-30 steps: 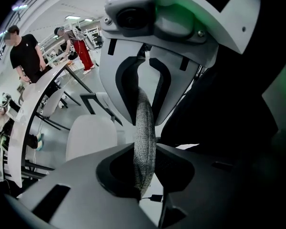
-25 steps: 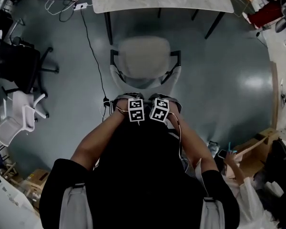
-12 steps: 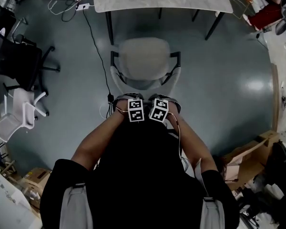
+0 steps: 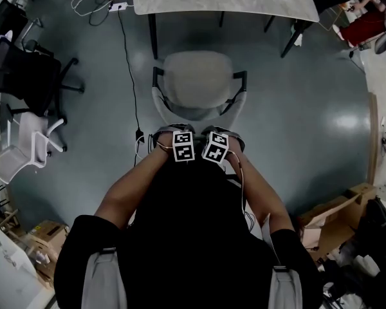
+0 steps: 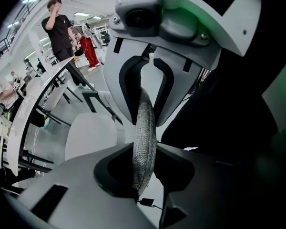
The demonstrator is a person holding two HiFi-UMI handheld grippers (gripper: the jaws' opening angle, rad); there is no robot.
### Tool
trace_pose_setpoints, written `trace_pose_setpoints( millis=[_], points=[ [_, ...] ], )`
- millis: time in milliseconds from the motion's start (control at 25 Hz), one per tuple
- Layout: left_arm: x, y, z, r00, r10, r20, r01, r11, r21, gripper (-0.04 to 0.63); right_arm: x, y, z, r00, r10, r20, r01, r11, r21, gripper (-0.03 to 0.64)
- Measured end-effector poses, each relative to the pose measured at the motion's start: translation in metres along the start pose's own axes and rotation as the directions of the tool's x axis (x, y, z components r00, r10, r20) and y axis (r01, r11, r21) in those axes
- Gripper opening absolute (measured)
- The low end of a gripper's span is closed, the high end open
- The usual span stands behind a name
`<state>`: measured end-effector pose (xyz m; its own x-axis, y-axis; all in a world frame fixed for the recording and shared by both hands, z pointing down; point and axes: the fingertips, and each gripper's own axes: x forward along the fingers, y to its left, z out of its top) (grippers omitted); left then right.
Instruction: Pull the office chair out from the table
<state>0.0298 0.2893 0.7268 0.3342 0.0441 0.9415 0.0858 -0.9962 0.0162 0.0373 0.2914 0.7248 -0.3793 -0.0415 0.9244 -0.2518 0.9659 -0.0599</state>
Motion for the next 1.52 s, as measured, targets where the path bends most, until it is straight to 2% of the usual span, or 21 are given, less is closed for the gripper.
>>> trace_pose_setpoints(
  millis=[160,360,520,760,920,1040,1120,1320,1400,1520],
  points=[
    [-0.001,0.0,0.001,1.0,0.019,0.005,-0.019,1.0,0.003,0.107,0.001,0.0,-0.001,1.0,0.016,0.001,-0.016,1.0,-0.014,0.11],
    [-0.021,0.003,0.008,0.998,0.032,0.059,-0.031,0.999,-0.025,0.13,-0.01,-0.002,0.004,0.999,0.022,0.029,-0.021,1.0,-0.022,0.12],
    [-0.036,0.004,0.012,0.996,0.041,0.082,-0.039,0.999,-0.032,0.135,-0.029,-0.004,0.015,0.995,0.022,0.101,-0.024,1.0,0.017,0.121],
    [-0.067,0.017,0.019,0.982,0.065,0.176,-0.044,0.991,-0.125,0.133,-0.072,-0.021,0.049,0.96,-0.012,0.28,-0.018,0.994,0.107,0.12],
    [-0.095,0.026,0.029,0.964,0.083,0.251,-0.038,0.983,-0.179,0.133,-0.106,-0.033,0.063,0.926,-0.059,0.373,-0.001,0.987,0.159,0.115],
    [-0.119,0.032,0.041,0.94,0.098,0.326,-0.026,0.976,-0.217,0.132,-0.134,-0.036,0.071,0.892,-0.084,0.443,0.003,0.984,0.18,0.091],
    [-0.135,0.033,0.05,0.916,0.107,0.386,-0.012,0.971,-0.24,0.123,-0.152,-0.033,0.077,0.868,-0.085,0.489,-0.009,0.982,0.187,0.062],
    [-0.17,0.032,0.064,0.858,0.142,0.493,0.004,0.959,-0.283,0.092,-0.196,-0.031,0.089,0.806,-0.123,0.579,0.011,0.981,0.193,0.051],
    [-0.185,0.033,0.068,0.833,0.16,0.53,-0.003,0.958,-0.286,0.06,-0.215,-0.03,0.096,0.772,-0.133,0.621,0.016,0.982,0.19,0.04],
    [-0.21,0.032,0.074,0.79,0.195,0.582,-0.018,0.955,-0.296,0.032,-0.247,-0.024,0.108,0.706,-0.135,0.695,-0.001,0.982,0.191,0.028]
  ],
)
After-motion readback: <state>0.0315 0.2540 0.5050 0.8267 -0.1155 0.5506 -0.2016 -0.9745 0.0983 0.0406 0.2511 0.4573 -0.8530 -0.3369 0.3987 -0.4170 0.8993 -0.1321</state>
